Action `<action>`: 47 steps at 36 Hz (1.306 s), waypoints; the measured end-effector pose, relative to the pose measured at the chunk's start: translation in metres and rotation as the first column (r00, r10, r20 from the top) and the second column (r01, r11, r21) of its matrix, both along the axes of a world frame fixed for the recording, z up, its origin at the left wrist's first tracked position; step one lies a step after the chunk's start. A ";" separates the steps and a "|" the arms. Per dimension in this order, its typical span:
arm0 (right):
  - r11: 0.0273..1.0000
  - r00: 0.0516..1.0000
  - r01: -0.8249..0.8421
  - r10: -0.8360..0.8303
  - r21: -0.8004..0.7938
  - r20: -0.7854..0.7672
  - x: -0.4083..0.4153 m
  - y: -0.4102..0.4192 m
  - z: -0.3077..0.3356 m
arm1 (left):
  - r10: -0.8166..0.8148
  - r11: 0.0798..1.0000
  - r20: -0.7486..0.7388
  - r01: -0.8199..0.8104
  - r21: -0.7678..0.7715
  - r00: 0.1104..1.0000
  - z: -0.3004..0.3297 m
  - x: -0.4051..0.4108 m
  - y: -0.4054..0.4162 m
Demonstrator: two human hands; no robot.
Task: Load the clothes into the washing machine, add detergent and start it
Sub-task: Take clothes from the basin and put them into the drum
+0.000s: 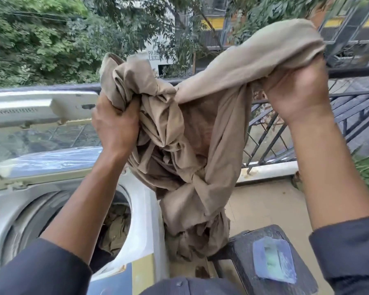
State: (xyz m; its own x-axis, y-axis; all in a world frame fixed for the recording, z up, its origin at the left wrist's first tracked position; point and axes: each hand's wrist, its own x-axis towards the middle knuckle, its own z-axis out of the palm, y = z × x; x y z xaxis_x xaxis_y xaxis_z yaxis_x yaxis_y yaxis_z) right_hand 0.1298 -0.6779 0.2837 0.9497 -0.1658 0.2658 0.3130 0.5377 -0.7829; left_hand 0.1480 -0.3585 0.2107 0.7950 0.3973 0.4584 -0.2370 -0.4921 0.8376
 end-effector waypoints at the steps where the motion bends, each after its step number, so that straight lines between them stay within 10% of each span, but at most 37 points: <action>1: 1.000 0.999 0.012 -0.012 -0.007 -0.035 0.001 0.002 0.000 | 0.003 1.000 0.001 -0.003 -0.007 1.000 0.001 0.000 0.000; 5: 0.920 0.969 -0.066 -0.033 -0.385 -0.244 0.002 0.011 -0.018 | -0.015 0.997 -0.007 0.014 -0.070 1.000 0.003 -0.007 -0.002; 10: 0.376 0.913 -0.169 -0.288 -0.911 -0.288 -0.001 0.011 -0.063 | 0.005 0.994 -0.041 -0.009 -0.109 0.999 -0.001 -0.016 -0.004; 16: 0.220 0.919 -0.341 -0.125 -0.914 -0.373 -0.013 -0.006 -0.084 | 0.107 0.982 -0.054 -0.114 -0.150 0.993 -0.001 -0.010 0.011; 22: -0.548 0.877 -0.481 -0.293 -0.685 -0.381 -0.022 -0.029 -0.103 | 0.152 0.961 -0.021 -0.152 -0.231 0.988 0.011 -0.010 0.011; 24: -0.637 0.863 -0.501 -0.418 -0.586 -0.283 -0.025 -0.034 -0.106 | 0.155 0.958 -0.023 -0.156 -0.240 0.988 0.013 -0.011 0.007; 30: -0.321 0.700 -0.423 -0.710 -0.848 -0.081 -0.014 -0.050 -0.101 | 0.150 0.963 -0.043 -0.156 -0.218 0.988 0.010 -0.009 0.004; 34: 0.234 0.793 -0.085 -0.573 -0.969 -0.208 -0.003 -0.053 -0.088 | 0.144 0.962 -0.071 -0.156 -0.226 0.987 0.013 -0.011 -0.002; 38: 0.701 0.911 0.101 -0.350 -0.706 -0.217 -0.008 -0.019 -0.067 | 0.098 0.964 -0.074 -0.113 -0.241 0.992 0.012 -0.008 -0.003; 47: 0.951 0.922 -0.049 -0.075 -0.305 -0.380 -0.010 0.047 -0.077 | -0.112 0.990 -0.245 0.088 -0.106 0.963 -0.020 -0.015 -0.018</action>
